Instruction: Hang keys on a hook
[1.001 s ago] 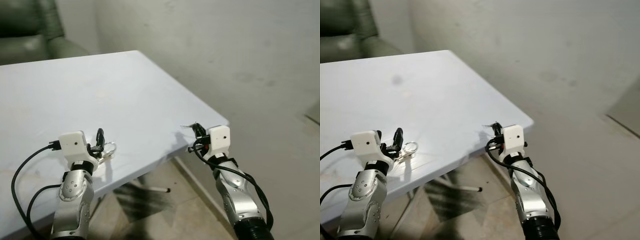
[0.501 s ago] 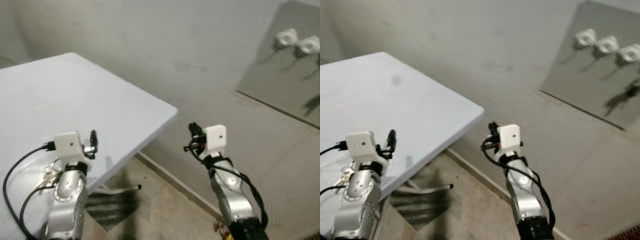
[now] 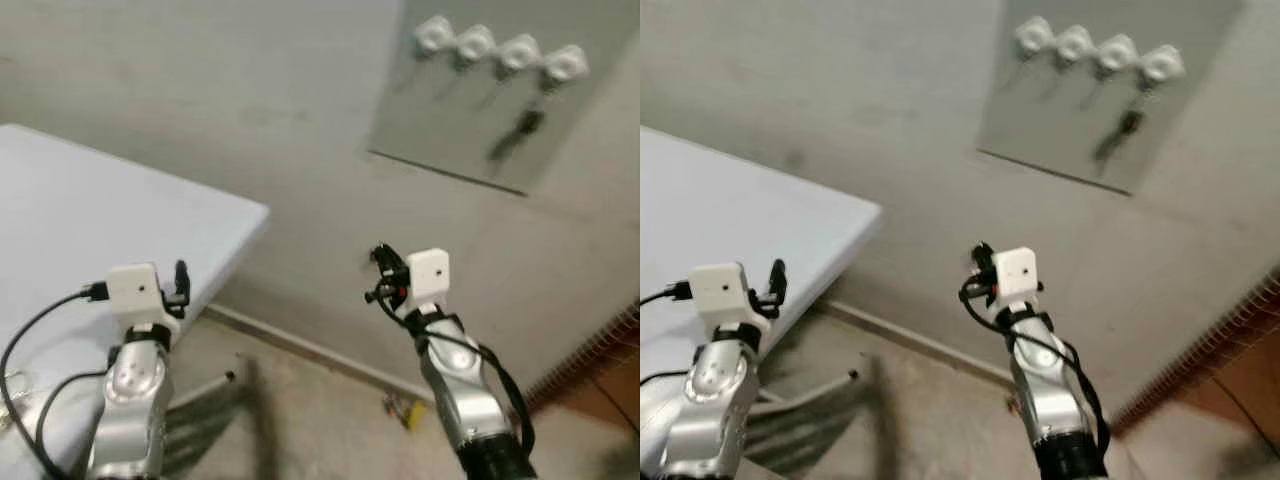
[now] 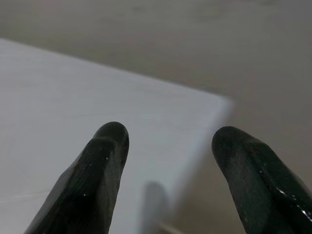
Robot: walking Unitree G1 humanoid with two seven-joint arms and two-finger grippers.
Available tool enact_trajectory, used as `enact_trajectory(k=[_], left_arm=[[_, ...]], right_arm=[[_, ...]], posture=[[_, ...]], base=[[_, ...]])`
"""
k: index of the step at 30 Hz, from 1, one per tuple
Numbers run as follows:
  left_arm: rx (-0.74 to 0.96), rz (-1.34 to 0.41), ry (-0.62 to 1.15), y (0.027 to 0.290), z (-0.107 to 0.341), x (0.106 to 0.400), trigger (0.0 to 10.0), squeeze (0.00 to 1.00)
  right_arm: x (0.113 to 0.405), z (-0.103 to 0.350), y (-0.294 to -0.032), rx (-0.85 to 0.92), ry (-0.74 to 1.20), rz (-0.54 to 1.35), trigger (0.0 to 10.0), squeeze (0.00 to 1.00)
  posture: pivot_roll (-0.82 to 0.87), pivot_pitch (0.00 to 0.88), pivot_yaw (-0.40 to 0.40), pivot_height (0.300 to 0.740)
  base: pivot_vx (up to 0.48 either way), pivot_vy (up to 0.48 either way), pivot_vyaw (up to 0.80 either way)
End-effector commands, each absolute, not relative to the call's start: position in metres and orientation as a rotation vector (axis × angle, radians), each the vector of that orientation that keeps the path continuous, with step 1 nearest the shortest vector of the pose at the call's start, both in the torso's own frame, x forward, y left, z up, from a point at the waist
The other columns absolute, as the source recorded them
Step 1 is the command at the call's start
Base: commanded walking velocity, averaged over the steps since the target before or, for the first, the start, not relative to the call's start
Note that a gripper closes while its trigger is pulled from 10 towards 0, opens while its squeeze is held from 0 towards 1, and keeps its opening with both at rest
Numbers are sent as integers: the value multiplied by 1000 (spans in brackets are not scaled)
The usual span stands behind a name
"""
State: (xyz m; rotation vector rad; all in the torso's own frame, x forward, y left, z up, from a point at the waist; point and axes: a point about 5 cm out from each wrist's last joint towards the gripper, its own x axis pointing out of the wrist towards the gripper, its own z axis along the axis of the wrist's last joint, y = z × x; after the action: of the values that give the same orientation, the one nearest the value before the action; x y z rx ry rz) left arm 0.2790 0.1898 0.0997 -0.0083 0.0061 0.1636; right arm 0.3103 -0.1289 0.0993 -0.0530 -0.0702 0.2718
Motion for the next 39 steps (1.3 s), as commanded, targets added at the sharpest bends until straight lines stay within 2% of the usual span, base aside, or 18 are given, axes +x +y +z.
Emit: enact_trajectory(k=[1,21,31,39], left_arm=[[19,164,-4,194,101,278,10000,0],[31,90,-13,186,101,271,10000,0],[-34,100,23,193,102,273,10000,0],[-50,104,46,190,99,270,10000,0]], right_arm=[[311,107,-124,-45,-98,282,10000,0],[308,106,-127,-87,-107,332,10000,0],[313,110,-131,-101,-103,303,10000,0],[314,106,-129,-16,-37,260,10000,0]], posture=[[-67,9,-47,740],[-65,0,-36,740],[-61,0,-33,740],[-58,0,-32,740]], base=[[0,0,-781],[0,0,-777],[0,0,0],[0,0,0]])
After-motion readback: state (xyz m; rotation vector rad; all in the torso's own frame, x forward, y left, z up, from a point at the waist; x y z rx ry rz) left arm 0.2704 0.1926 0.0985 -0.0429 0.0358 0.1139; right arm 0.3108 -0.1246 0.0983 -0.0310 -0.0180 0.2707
